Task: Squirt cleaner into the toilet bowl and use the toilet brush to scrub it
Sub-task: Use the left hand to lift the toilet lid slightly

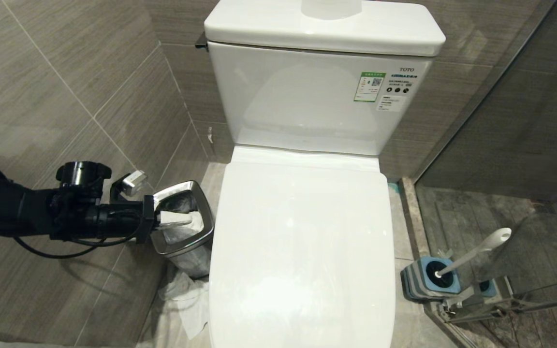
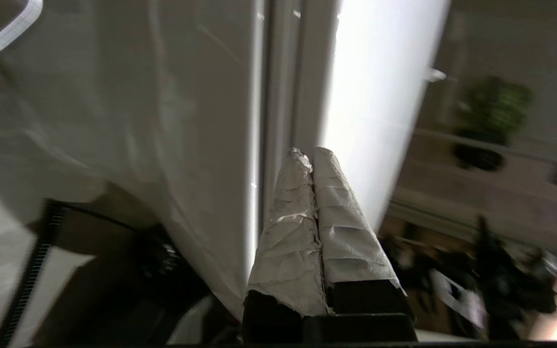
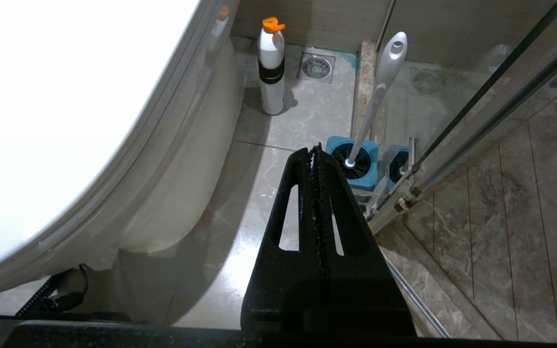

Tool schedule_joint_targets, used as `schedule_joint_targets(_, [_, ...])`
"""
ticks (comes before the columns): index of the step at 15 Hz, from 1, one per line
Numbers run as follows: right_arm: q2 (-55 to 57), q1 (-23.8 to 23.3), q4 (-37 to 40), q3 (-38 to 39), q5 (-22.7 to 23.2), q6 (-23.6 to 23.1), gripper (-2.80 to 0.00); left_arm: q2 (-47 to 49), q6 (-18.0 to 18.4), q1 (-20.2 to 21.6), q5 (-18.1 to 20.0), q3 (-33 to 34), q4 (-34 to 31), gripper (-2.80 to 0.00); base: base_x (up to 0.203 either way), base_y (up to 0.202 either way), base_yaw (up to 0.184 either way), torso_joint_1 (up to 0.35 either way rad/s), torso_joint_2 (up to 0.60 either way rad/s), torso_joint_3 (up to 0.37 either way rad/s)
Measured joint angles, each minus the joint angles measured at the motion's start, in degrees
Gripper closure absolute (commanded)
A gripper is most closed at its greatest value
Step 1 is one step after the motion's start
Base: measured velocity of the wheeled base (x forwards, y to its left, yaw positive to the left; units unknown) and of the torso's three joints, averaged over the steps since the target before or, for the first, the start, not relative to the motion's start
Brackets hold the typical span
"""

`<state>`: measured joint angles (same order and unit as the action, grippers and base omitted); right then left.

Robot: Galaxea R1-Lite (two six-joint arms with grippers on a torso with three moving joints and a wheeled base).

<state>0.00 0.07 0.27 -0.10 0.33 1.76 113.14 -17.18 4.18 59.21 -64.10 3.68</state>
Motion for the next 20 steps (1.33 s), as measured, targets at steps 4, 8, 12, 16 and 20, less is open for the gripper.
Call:
schedule_joint_targets(4, [0.0,0.0,-0.02,0.0,0.0,-0.01,0.0,1.13,5.57,2.47,7.24,4.14,0.89,0.0,0.0,0.0,0.0,0.0,0.0,0.0])
schedule_joint_targets(8, [0.0,0.0,-0.02,0.0,0.05,-0.01,0.0,2.29,6.46,4.36,7.94,6.31,1.05,0.0,0.0,0.0,0.0,0.0,0.0,0.0])
schedule_joint_targets(12, [0.0,0.0,-0.01,0.0,0.0,0.02,0.0,2.55,6.65,4.7,9.86,7.62,1.02,0.0,0.0,0.0,0.0,0.0,0.0,0.0])
schedule_joint_targets(16, [0.0,0.0,-0.02,0.0,0.01,0.0,0.0,2.66,9.93,4.59,10.0,10.91,1.08,0.0,0.0,0.0,0.0,0.0,0.0,0.0])
schedule_joint_targets(20, [0.0,0.0,-0.02,0.0,0.0,0.0,0.0,2.65,10.42,4.66,10.13,12.33,1.19,-2.8,0.0,0.0,0.0,0.0,0.0,0.0])
